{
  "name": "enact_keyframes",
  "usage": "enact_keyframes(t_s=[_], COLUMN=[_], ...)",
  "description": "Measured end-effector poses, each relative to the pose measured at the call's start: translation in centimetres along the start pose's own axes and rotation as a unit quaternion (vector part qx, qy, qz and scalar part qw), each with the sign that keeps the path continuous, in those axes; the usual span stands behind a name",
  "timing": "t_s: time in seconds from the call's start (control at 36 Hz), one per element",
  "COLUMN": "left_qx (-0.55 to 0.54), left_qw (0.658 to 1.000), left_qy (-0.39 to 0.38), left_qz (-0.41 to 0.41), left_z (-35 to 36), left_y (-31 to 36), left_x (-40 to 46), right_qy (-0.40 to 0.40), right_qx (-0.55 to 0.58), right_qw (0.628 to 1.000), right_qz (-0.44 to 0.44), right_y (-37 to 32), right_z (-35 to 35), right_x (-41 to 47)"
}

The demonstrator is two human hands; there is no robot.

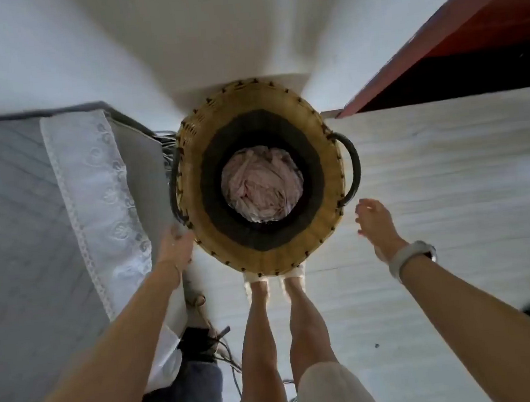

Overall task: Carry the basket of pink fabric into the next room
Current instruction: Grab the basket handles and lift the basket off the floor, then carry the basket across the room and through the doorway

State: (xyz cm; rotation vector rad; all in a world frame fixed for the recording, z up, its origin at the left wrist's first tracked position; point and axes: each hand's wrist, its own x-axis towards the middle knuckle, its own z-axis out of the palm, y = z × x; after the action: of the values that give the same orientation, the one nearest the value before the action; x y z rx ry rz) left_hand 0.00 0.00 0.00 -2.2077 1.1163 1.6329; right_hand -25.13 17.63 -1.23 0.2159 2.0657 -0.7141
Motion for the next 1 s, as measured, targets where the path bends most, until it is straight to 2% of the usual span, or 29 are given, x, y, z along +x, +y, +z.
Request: enact_keyframes(t_s=[0.11, 0.19, 0.33, 0.47, 0.72, 0.92, 1.0], left_qx=[0.073, 0.031, -0.021, 0.018, 0.095, 0.156, 0.185], left_qw=[0.992, 0.991, 0.991, 0.985, 0.960, 0.937, 0.932], left_qy=[0.065, 0.052, 0.063, 0.088, 0.100, 0.074, 0.039], left_qz=[0.086, 0.117, 0.116, 0.149, 0.243, 0.303, 0.308], left_z=[0.2, 1.1, 2.1, 1.3, 0.2, 0.5, 1.2], left_y=[3.1, 4.4, 5.2, 4.6, 4.5, 4.5, 3.8], left_x=[3.7, 5.0, 4.8, 3.0, -2.1, -7.6, -9.1], right_qy=[0.015, -0.002, -0.003, 0.020, 0.076, 0.167, 0.204], right_qx=[0.033, 0.039, 0.040, 0.041, 0.099, 0.182, 0.230], right_qw=[0.997, 0.995, 0.993, 0.997, 0.991, 0.969, 0.951], right_qz=[-0.063, -0.089, -0.110, -0.063, -0.040, 0.006, 0.043], right_y=[-3.5, -5.3, -6.4, -5.5, -3.1, 1.8, 4.5], right_z=[0.5, 1.2, 1.9, 1.4, -2.7, -4.4, -4.9], right_x=[2.6, 3.3, 3.8, 2.4, -3.9, -11.3, -13.8])
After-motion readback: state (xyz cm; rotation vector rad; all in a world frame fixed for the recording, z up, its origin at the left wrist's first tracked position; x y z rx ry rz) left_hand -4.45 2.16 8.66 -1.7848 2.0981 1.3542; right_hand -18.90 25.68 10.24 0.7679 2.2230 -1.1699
